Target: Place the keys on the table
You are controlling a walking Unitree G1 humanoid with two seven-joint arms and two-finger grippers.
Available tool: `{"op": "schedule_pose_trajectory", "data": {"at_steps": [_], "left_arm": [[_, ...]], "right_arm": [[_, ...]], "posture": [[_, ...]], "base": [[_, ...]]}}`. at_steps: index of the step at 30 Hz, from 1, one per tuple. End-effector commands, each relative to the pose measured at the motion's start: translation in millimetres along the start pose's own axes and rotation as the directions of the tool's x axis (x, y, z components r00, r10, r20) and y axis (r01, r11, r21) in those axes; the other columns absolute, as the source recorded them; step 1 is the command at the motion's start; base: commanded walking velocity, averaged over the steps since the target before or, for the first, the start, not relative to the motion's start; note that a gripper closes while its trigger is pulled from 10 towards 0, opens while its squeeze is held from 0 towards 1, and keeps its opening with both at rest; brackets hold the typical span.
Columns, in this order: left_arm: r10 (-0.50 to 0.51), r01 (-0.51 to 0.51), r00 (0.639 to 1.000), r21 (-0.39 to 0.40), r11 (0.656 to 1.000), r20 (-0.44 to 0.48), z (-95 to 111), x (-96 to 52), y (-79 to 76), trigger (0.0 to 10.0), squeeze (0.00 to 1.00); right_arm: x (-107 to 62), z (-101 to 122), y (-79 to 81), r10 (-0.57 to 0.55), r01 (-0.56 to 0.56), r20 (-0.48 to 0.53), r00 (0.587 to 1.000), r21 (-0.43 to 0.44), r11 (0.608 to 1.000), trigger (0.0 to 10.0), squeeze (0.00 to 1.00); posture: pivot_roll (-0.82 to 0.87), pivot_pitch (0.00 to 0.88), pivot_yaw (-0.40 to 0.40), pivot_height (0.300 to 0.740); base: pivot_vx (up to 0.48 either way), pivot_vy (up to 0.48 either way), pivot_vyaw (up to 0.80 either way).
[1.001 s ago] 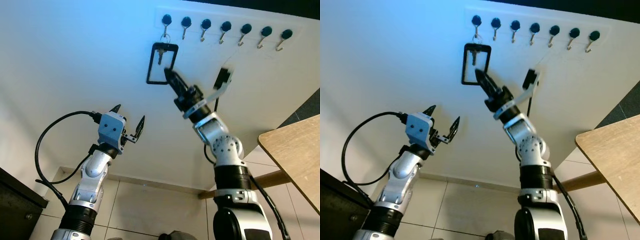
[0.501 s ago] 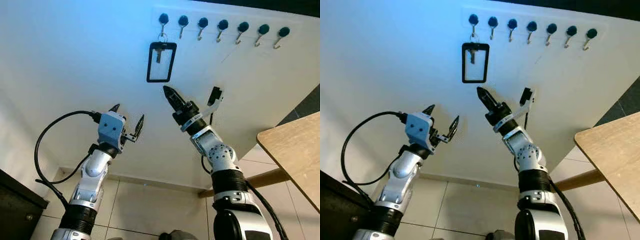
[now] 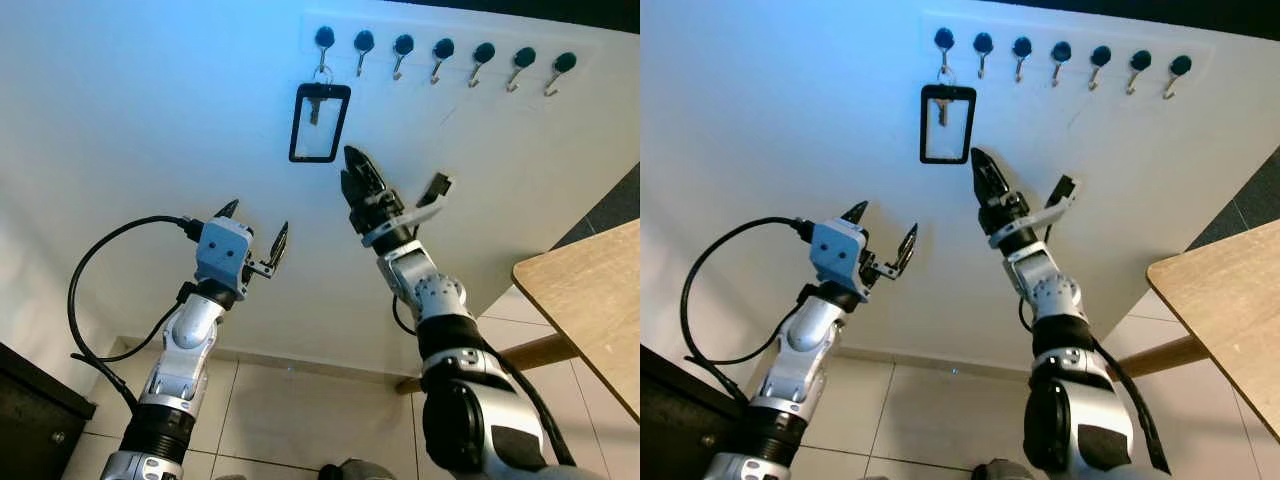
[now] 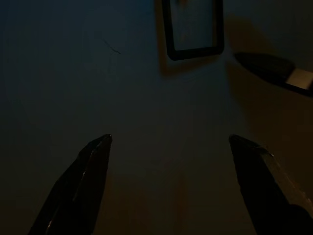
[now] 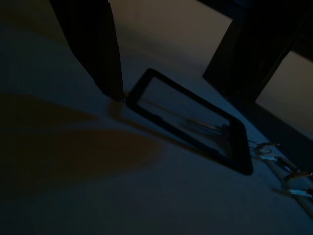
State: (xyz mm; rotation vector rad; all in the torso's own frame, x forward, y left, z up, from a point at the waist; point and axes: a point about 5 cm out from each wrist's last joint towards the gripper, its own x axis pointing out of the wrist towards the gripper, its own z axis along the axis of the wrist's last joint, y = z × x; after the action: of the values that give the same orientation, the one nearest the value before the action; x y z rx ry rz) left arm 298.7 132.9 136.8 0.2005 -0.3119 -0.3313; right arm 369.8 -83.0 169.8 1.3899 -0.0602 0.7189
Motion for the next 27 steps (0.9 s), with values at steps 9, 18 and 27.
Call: {"op": "schedule_pose_trajectory", "data": {"at_steps": [9,18,27], "left_arm": [[-0.011,0.011,1.000,0.009,1.000,0.013,0.9,-0.7,-2.5,10.0,0.00],[-0.010,0.010,1.000,0.011,1.000,0.014,1.2,-0.1,-2.6,10.0,0.00],[-0.024,0.024,0.999,0.007,1.000,0.021,2.3,0.6,-5.4,10.0,0.00]], "right_arm": [[16.0,-11.3,9.3,0.071,-0.070,-0.051,0.996,0.013,0.997,10.0,0.00],[14.6,-9.5,2.9,0.041,-0.040,-0.035,0.999,0.023,0.999,10.0,0.00],[8.2,-5.7,-9.7,-0.039,0.039,0.005,0.999,0.039,0.998,10.0,0.00]], "posture": [[0.08,0.050,-0.057,0.740],[0.09,0.054,-0.061,0.740],[0.09,0.063,-0.064,0.740]], "base": [[0.000,0.000,0.00],[0.000,0.000,0.00],[0.000,0.000,0.00]]}}
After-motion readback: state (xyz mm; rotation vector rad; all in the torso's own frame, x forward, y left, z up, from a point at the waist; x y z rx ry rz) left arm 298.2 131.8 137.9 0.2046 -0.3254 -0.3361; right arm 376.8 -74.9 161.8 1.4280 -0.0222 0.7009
